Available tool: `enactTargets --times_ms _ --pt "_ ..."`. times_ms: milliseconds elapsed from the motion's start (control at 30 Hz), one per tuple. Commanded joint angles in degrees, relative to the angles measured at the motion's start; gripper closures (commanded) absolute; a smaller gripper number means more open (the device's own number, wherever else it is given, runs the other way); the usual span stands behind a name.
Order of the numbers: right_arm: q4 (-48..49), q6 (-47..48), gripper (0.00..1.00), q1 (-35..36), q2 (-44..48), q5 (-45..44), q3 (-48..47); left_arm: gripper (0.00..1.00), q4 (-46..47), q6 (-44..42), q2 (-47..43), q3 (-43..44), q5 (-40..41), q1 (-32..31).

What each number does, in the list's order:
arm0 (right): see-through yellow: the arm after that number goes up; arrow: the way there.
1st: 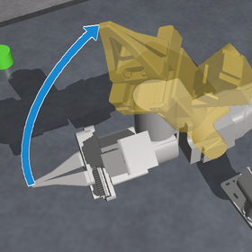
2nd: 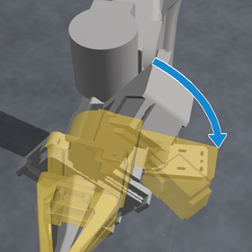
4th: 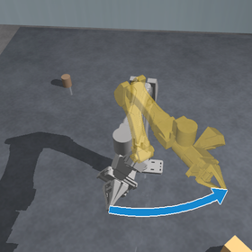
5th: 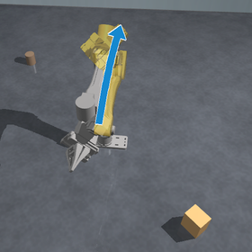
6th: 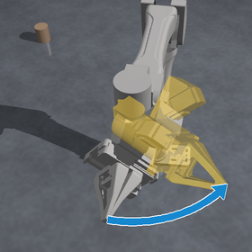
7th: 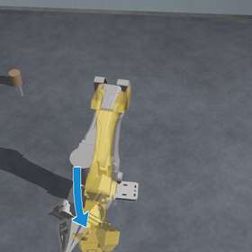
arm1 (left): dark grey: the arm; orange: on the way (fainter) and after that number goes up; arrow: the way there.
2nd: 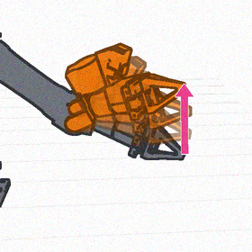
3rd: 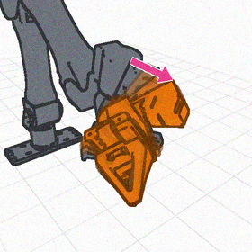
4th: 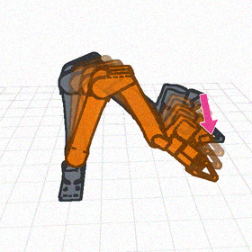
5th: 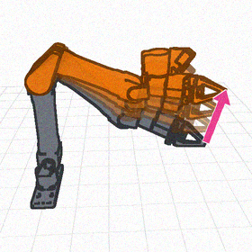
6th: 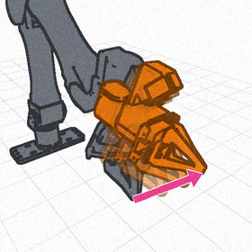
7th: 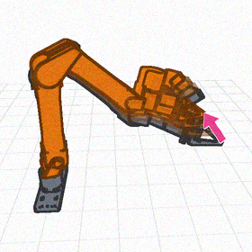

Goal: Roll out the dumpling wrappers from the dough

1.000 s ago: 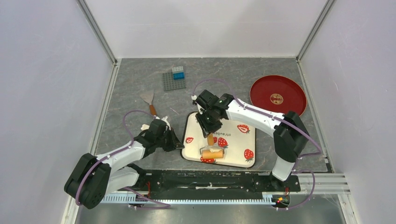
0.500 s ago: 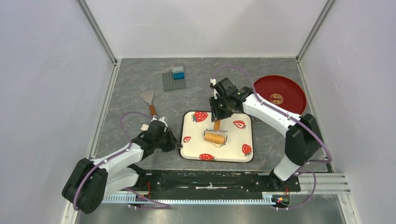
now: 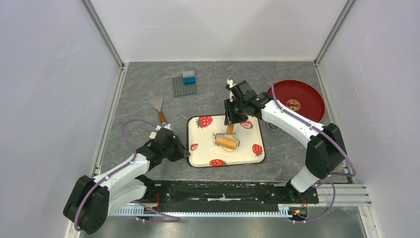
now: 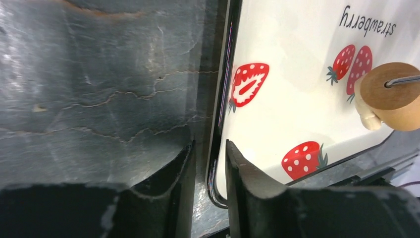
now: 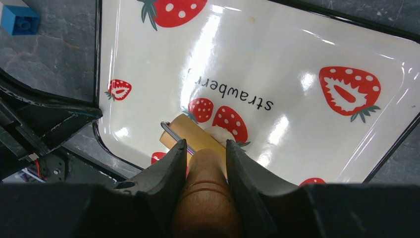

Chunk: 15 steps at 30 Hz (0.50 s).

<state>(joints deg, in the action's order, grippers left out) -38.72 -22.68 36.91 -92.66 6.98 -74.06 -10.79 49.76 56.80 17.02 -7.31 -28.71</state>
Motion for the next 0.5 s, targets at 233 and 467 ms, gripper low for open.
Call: enactTargets --times_ms 233,467 --pt "15.69 -9.48 1.00 -2.49 8.40 0.56 7.51 0.66 -12.41 -10.40 -3.89 12.85 4.60 -0.39" --pt "24.93 -15.71 1.00 -5.61 10.97 2.81 16.12 0.80 -0.18 -8.82 6.86 17.25 -0.93 -6.88"
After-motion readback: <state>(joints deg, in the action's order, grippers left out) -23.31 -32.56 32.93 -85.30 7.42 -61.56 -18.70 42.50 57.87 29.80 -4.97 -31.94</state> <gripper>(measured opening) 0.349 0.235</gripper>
